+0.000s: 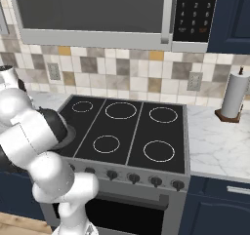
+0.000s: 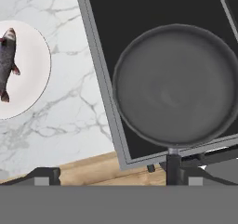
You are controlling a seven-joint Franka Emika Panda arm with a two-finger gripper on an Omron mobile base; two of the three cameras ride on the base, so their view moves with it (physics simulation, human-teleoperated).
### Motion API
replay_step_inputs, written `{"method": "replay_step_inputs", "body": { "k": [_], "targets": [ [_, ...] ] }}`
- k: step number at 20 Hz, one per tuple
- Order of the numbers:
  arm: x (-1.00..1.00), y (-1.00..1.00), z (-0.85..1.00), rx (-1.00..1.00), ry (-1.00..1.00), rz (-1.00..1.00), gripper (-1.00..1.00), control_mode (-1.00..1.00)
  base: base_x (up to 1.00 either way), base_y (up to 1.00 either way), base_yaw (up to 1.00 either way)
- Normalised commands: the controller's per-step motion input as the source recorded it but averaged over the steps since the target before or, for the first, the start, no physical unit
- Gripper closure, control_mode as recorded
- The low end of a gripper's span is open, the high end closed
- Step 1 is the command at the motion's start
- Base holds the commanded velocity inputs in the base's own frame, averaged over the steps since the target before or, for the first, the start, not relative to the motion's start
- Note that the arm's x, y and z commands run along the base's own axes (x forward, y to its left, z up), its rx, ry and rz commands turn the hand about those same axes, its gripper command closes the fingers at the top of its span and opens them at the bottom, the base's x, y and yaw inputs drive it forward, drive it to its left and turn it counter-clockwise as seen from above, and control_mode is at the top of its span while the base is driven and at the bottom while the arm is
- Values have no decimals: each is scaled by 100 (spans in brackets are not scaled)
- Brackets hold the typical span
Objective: Place the fish on the plate and place the squash on the same plate.
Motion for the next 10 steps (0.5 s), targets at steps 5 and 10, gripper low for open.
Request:
{"method": "replay_step_inputs", "body": {
  "k": [5, 10],
  "targets": [
    [-28, -44, 27, 4, 4, 4, -100, -100, 0, 0, 0],
    [0, -1, 0, 0, -1, 0, -100, -100, 0, 0, 0]
  ]
}}
